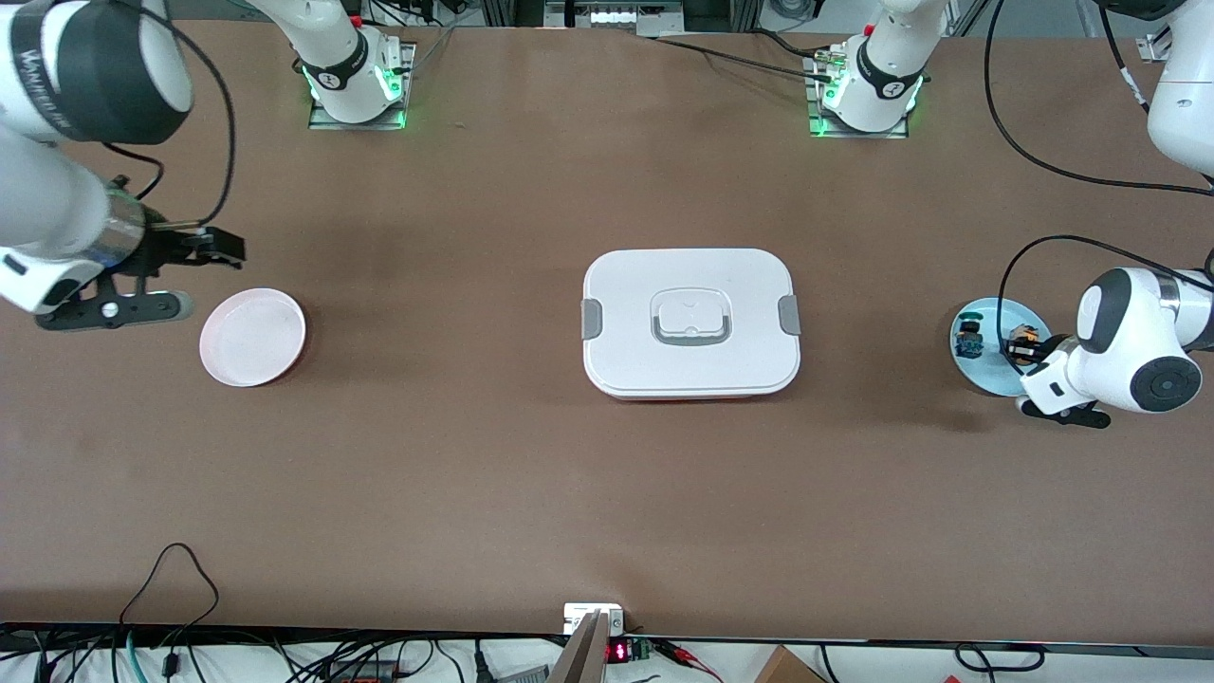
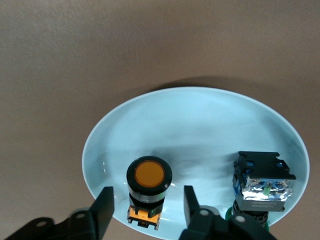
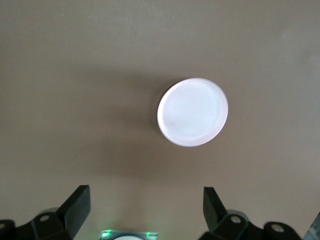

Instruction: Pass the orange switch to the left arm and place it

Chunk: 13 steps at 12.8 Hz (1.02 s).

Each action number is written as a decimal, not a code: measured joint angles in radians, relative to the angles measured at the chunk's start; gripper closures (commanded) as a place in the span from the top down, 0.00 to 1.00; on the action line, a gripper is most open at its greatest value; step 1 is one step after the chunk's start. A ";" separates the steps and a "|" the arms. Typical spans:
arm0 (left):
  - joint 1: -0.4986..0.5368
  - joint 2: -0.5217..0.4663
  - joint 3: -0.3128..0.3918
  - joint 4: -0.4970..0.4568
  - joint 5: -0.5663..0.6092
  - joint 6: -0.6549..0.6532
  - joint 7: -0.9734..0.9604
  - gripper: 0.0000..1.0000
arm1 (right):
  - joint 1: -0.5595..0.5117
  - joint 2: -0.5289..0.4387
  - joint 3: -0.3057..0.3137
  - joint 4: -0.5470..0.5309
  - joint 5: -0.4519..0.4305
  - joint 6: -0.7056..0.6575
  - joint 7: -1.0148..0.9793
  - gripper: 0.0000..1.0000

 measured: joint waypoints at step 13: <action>-0.002 -0.311 -0.277 0.331 -0.065 -0.307 -0.005 1.00 | -0.056 -0.124 -0.009 -0.089 0.026 0.115 0.058 1.00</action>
